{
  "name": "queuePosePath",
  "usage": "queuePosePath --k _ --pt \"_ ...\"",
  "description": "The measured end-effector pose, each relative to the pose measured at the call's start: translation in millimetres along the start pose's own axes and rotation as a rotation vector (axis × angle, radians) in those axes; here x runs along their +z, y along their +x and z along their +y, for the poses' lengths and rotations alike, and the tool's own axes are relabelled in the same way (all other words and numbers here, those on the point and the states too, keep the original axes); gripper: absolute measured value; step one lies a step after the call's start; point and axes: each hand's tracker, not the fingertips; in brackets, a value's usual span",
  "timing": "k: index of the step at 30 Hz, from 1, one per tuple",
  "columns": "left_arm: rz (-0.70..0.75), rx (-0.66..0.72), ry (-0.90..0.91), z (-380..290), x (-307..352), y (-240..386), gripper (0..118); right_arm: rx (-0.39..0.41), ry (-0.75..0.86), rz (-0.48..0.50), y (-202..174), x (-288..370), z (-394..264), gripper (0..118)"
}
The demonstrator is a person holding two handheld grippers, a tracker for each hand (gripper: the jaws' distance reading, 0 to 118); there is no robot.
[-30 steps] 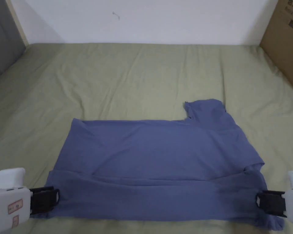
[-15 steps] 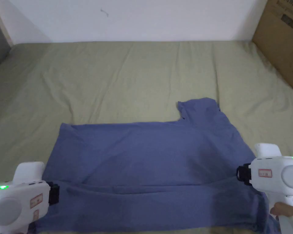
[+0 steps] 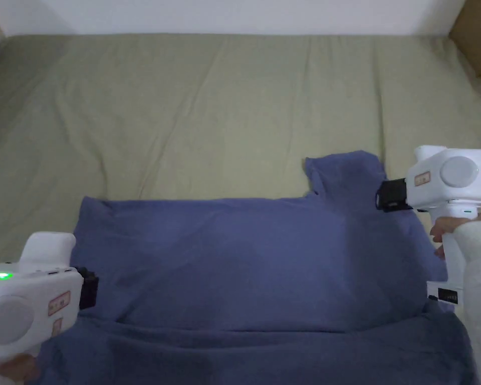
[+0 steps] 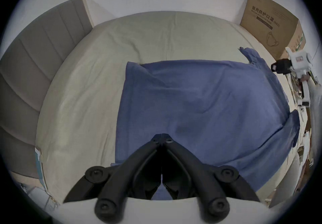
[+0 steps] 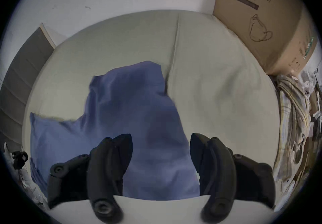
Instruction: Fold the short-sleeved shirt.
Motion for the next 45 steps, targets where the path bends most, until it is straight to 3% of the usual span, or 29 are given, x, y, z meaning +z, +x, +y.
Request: queuePosePath --k 4,7,8,9,12,14,18,22,24,25,34,36,38,39,41,45 --pt "0.007 -0.005 -0.021 2.0 -7.5 0.4 0 -0.046 -0.087 0.011 9.8 -35.6 4.2 72" --pt "0.012 -0.008 -0.036 2.8 -11.7 -0.2 0 0.016 -0.083 0.009 4.1 -33.0 4.0 59" --pt "0.012 -0.011 -0.04 3.0 -13.1 -0.4 0 0.065 -0.076 -0.003 3.1 -31.1 5.4 38" --pt "0.012 -0.012 -0.043 3.2 -14.3 -0.2 0 0.091 -0.063 -0.028 0.4 -27.7 6.4 1" --pt "0.017 -0.014 -0.046 3.6 -14.5 0.1 0 0.026 -0.066 0.056 -4.6 -23.3 9.7 1" --pt "0.01 -0.001 -0.043 3.8 -14.7 -1.4 0 0.056 -0.044 0.001 -10.1 -20.3 8.1 1" --pt "0.008 0.009 -0.03 9.0 -16.0 -8.9 2 0.066 -0.043 0.002 -6.0 -15.7 9.9 1" --pt "-0.011 0.055 0.001 33.2 -28.0 -25.8 36 0.043 -0.045 0.013 -0.2 -16.4 9.6 1" --pt "0.002 0.062 0.003 50.1 -41.8 -34.7 99 0.045 -0.046 0.016 1.2 -17.9 7.8 1" --pt "0.005 0.07 0.012 60.5 -47.6 -39.6 103 0.046 -0.046 0.015 1.1 -18.3 7.3 1" --pt "-0.026 0.167 -0.006 126.5 -120.6 -59.4 95 0.069 -0.05 0.018 1.8 -24.9 6.7 1" --pt "-0.019 0.132 -0.055 126.5 -136.0 -53.4 66 0.074 -0.052 0.016 0.5 -24.7 6.8 1" --pt "-0.013 0.114 -0.072 127.2 -142.4 -54.3 65 0.081 -0.051 0.016 0.2 -23.3 7.0 1" --pt "-0.013 0.13 -0.086 129.9 -137.7 -54.3 54 0.084 -0.05 0.015 0.1 -21.1 7.4 1" --pt "-0.009 0.119 -0.065 132.9 -125.5 -56.8 1 0.085 -0.046 0.017 1.1 -16.9 9.2 1" --pt "-0.014 0.039 -0.051 132.4 -106.7 -45.6 2 0.078 -0.012 0.025 0.9 7.9 12.2 1"
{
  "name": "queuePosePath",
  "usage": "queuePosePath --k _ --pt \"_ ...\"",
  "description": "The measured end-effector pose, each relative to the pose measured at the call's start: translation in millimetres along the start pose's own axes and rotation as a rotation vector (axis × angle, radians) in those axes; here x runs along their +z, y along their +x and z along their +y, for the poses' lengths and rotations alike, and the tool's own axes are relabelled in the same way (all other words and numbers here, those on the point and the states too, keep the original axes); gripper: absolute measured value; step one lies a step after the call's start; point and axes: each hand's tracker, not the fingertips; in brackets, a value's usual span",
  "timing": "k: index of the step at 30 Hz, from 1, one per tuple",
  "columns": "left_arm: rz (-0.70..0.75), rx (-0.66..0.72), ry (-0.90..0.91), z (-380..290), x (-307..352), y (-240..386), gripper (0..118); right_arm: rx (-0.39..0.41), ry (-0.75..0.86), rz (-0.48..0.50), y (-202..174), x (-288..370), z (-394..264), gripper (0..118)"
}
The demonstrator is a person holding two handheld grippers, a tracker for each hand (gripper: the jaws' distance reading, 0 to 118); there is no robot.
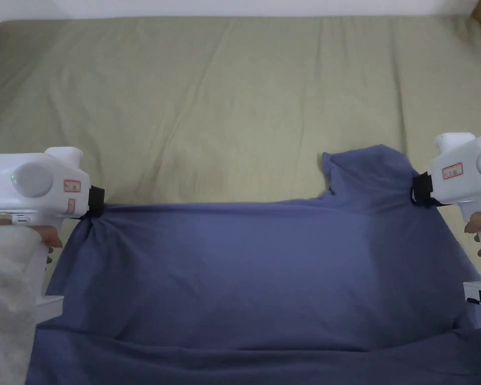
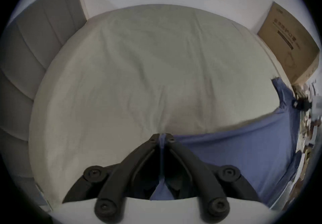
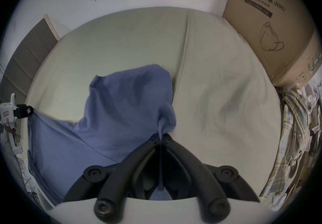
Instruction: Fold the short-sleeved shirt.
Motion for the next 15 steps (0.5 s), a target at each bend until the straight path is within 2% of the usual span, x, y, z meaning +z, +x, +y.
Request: queuePosePath --k 8,15 --pt "-0.008 0.004 0.1 -11.6 75.8 -0.9 2 0.034 0.078 0.002 -2.2 68.1 -12.2 1" --pt "-0.017 -0.045 0.182 -60.4 161.2 -5.4 2 0.074 0.139 0.014 -3.8 143.8 -66.3 1"
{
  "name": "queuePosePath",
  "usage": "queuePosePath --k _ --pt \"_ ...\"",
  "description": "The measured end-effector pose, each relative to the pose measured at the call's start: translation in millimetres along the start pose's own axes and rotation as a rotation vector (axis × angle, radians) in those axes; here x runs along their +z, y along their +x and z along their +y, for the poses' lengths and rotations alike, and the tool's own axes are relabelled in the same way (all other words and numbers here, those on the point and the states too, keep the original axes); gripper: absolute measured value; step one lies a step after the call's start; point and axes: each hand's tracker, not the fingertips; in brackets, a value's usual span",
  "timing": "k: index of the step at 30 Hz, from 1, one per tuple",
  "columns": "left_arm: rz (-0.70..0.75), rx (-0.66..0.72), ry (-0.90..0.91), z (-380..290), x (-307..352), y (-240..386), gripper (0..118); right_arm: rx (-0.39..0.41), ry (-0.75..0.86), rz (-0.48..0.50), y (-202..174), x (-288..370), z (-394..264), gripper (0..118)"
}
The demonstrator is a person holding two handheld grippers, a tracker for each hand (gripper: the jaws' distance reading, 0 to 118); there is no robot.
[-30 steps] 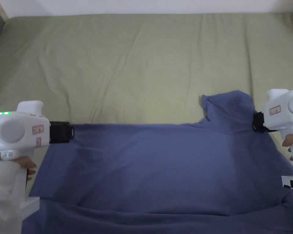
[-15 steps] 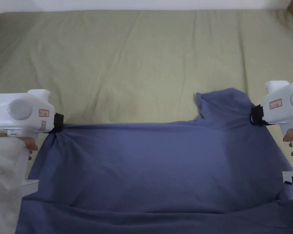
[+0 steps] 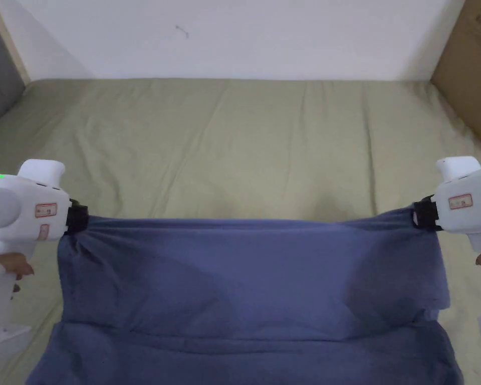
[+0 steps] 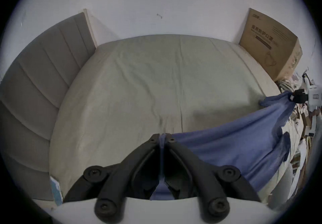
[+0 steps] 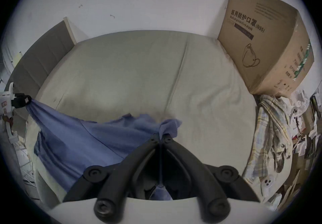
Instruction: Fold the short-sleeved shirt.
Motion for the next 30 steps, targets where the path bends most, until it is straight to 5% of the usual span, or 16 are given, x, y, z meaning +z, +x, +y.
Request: queuePosePath --k 11,21,22,23,25,26,30 --pt "-0.018 -0.067 -0.186 -134.6 35.4 4.5 2 0.032 -0.151 0.019 -18.0 48.2 -151.4 1" --pt "0.007 -0.026 -0.228 -202.3 19.9 11.5 11 -0.144 -0.207 0.053 -1.9 16.8 -216.5 6" --pt "0.021 -0.024 -0.228 -201.4 20.0 11.9 15 -0.145 -0.203 0.054 -1.8 17.4 -215.9 9" --pt "0.031 -0.023 -0.229 -200.8 12.5 4.7 32 -0.143 -0.202 0.052 -2.1 18.0 -215.1 20" --pt "0.064 -0.021 -0.251 -198.7 9.7 1.9 91 -0.128 -0.199 0.022 -5.5 21.6 -211.7 43" --pt "0.056 -0.017 -0.254 -198.5 10.4 -0.6 108 -0.121 -0.201 0.01 -7.1 23.2 -210.2 49" --pt "0.034 -0.002 -0.227 -190.2 26.9 4.1 106 -0.101 -0.14 -0.009 -18.9 39.9 -197.4 49"
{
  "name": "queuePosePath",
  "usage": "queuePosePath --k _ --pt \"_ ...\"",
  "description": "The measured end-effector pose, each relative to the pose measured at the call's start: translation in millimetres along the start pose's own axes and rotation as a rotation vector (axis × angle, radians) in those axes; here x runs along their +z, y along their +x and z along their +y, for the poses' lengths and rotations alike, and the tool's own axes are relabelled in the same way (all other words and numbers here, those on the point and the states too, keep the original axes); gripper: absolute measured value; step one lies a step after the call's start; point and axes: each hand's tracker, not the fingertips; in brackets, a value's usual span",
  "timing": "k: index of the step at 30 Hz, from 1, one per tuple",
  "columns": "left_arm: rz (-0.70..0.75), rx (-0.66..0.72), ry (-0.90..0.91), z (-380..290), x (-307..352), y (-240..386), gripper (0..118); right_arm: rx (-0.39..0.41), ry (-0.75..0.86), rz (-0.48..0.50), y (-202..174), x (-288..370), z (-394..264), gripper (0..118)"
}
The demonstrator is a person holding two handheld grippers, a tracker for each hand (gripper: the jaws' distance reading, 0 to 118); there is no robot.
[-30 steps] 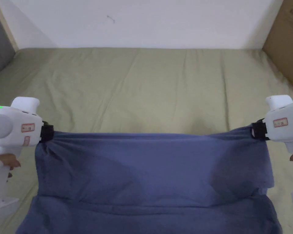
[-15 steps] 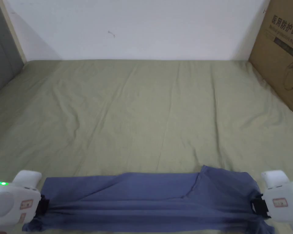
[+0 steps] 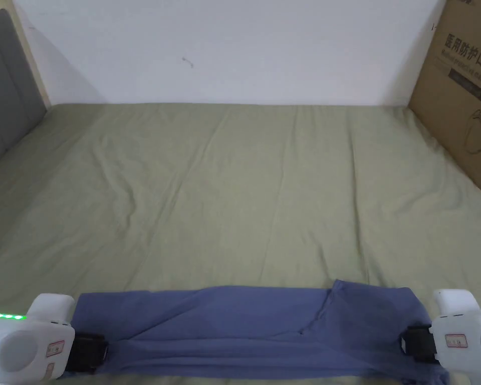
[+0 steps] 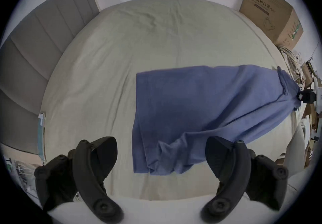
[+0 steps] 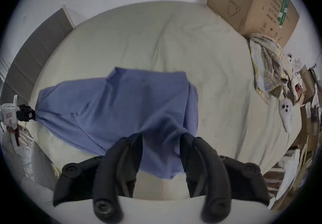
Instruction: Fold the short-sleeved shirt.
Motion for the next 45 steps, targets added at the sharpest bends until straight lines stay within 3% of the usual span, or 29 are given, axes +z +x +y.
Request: queuePosePath --k 2,3,4,5,6,10,14,16,24,32,34,35,37,38,39,45 --pt "-0.003 -0.006 0.037 2.7 13.2 3.1 101 -0.001 0.061 -0.026 -9.8 13.6 9.4 49" --pt "-0.011 -0.003 0.056 5.7 20.5 3.5 85 -0.007 0.094 -0.047 -15.2 20.6 15.5 48" --pt "-0.021 0.009 0.079 8.8 27.9 3.5 64 -0.005 0.142 -0.061 -22.0 28.6 21.6 42" --pt "-0.023 0.018 0.088 9.8 37.4 7.9 34 -0.004 0.193 -0.055 -27.7 35.7 25.8 26" --pt "-0.037 0.023 0.086 11.8 41.8 8.3 0 -0.009 0.25 -0.051 -37.1 45.6 29.8 4" --pt "-0.065 0.017 0.088 8.2 56.6 12.3 0 -0.055 0.431 -0.007 -69.9 66.3 38.9 1" --pt "-0.114 0.116 0.117 -0.7 54.8 -0.9 0 -0.011 0.648 -0.135 -114.6 76.0 26.8 1" --pt "-0.131 0.162 0.114 -6.8 51.6 -12.3 0 -0.005 0.71 -0.124 -133.5 75.8 19.5 1" --pt "-0.235 0.338 0.113 -24.8 37.1 -54.2 0 -0.004 0.8 -0.132 -188.7 60.8 11.1 1" --pt "-0.393 0.481 0.186 -18.6 24.1 -93.9 0 0.067 0.763 -0.146 -220.3 40.3 27.0 1" --pt "-0.438 0.494 0.185 -14.6 13.9 -102.4 5 0.081 0.754 -0.141 -227.7 37.5 31.5 1" --pt "-0.447 0.491 0.178 -14.3 9.5 -104.4 19 0.089 0.753 -0.139 -230.8 36.4 32.9 1" --pt "-0.482 0.446 0.148 -11.5 -4.1 -106.3 80 0.111 0.744 -0.143 -239.1 32.0 38.0 1" --pt "-0.512 0.446 0.123 -11.6 -11.5 -105.6 100 0.114 0.743 -0.142 -240.1 30.0 40.0 1" --pt "-0.524 0.453 0.094 -11.4 -20.3 -104.6 114 0.116 0.74 -0.139 -242.6 28.7 43.1 1" --pt "-0.682 0.581 0.087 -15.8 -58.6 -105.2 115 0.134 0.741 -0.14 -253.0 27.5 52.3 1"
